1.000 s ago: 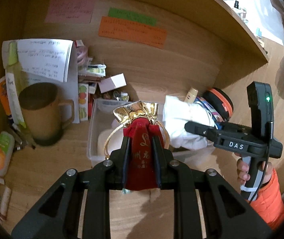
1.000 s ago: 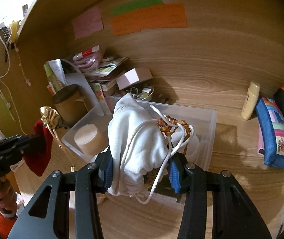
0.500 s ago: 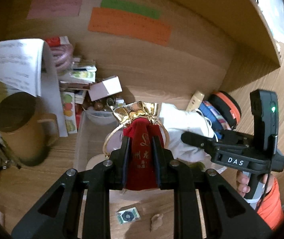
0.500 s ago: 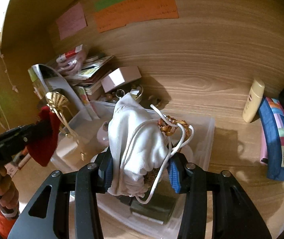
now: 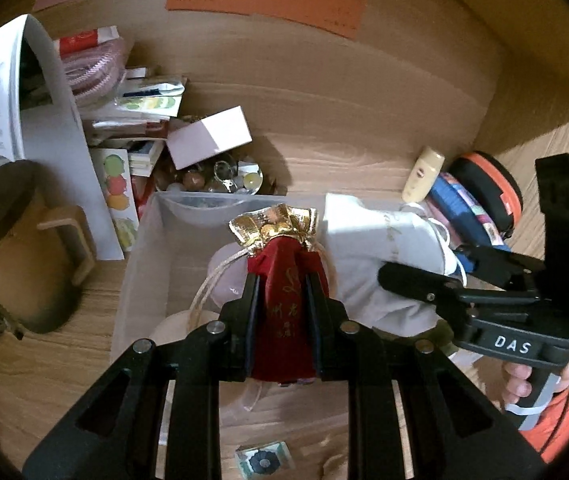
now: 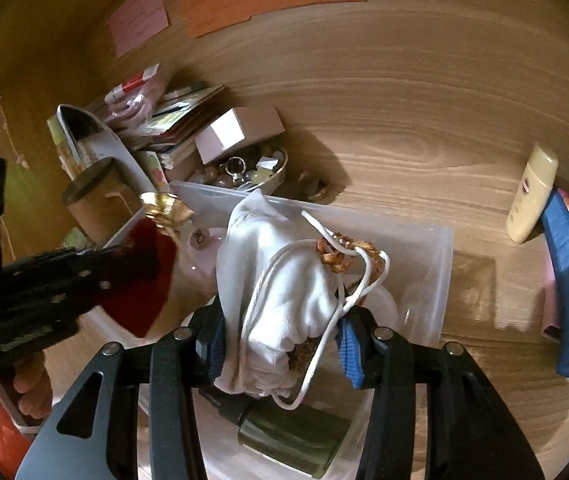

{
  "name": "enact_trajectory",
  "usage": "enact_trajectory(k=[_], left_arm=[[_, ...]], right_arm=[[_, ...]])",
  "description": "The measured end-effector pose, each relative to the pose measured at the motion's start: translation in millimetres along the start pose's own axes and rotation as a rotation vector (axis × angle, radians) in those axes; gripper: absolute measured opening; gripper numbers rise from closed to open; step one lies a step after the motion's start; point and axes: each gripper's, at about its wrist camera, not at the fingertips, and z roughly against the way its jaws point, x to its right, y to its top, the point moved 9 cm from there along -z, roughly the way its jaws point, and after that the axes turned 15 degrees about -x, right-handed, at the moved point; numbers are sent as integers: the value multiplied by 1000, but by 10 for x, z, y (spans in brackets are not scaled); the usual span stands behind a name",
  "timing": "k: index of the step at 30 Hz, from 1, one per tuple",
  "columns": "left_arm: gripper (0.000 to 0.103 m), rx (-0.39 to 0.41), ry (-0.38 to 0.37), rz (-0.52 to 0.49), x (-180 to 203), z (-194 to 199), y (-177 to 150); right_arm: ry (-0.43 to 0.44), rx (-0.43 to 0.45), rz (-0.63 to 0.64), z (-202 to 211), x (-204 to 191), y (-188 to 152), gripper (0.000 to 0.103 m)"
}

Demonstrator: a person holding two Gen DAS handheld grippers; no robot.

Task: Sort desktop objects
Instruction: 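Lift and carry the red pouch and white cloth bag over the clear box, then open the right tool to drop the white bag in the box while the left tool releases the pouch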

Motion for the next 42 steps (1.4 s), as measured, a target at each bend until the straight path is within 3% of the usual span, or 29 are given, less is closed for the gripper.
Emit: enact_trajectory(k=[11,24,29,37,42], left_arm=[[21,-6,66,-36,76,-117,-24],[23,-6,79,-37,114,-82,-34],[30,6,69,-41,139,12,-39],[30,19,77,-54,198,201,-89],[48,41,105,-68,232,354,-165]], right_arm=[[-145,-11,99,-86,-116,-80,43],[-144,-60,116,-151,-242,-97,52],[-156,-32,83,-12,-238,-94,70],[-166,19,58,295,-236,-168,71],[-154,35,43,430,-288,-252,75]])
